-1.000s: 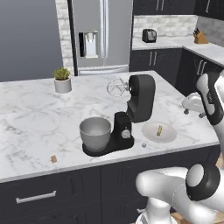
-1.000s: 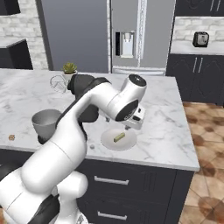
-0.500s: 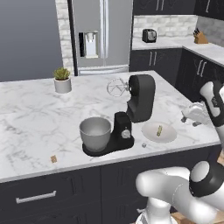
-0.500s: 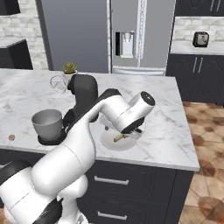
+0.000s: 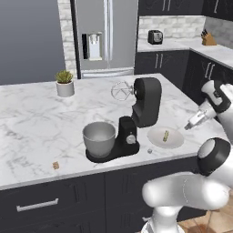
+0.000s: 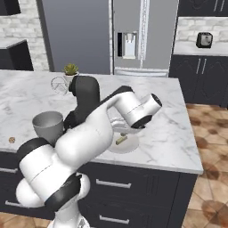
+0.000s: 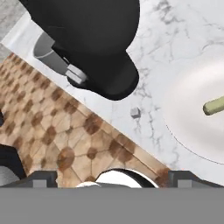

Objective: Add butter and sugar cubes to the stand mixer bowl and then turn on the stand mixer to begin making frosting.

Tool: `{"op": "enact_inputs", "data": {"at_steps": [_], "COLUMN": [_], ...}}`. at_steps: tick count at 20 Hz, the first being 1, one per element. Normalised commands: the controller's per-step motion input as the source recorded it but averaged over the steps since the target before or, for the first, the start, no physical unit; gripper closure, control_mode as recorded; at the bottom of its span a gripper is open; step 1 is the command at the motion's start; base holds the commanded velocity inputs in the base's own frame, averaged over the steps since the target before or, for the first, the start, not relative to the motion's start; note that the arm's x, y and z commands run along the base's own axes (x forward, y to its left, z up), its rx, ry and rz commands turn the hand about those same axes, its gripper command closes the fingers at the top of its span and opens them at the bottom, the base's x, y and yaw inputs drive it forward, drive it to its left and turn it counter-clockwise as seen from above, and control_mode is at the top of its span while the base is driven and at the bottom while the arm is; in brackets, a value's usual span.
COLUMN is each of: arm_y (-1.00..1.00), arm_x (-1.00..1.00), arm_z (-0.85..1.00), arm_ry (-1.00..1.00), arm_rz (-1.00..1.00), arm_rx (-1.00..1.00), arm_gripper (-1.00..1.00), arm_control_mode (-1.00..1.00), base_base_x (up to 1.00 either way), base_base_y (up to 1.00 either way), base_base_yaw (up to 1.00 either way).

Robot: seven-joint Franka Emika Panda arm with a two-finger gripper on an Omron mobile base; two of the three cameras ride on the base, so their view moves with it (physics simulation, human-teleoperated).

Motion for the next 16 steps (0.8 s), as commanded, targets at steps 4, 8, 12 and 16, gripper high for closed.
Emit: {"op": "enact_inputs", "data": {"at_steps": [4,8,12,16], "arm_y": [0.0,0.0,0.0,0.04], "arm_x": [0.36,0.22,0.03,0.0], "arm_z": [-0.19,-0.34,-0.34,-0.27], "arm_ry": [-0.22,-0.29,-0.41,-0.41], "arm_rz": [0.63,0.51,0.3,0.17], "arm_rx": [0.09,0.15,0.22,0.24], "arm_gripper": [-1.0,-1.0,-1.0,-1.0], "arm_control_mode": [-1.0,-1.0,-1.0,-1.0], "base_base_x": [0.0,0.0,0.0,0.0], "base_base_y": [0.0,0.0,0.0,0.0], "base_base_yaw": [0.0,0.0,0.0,0.0]}}
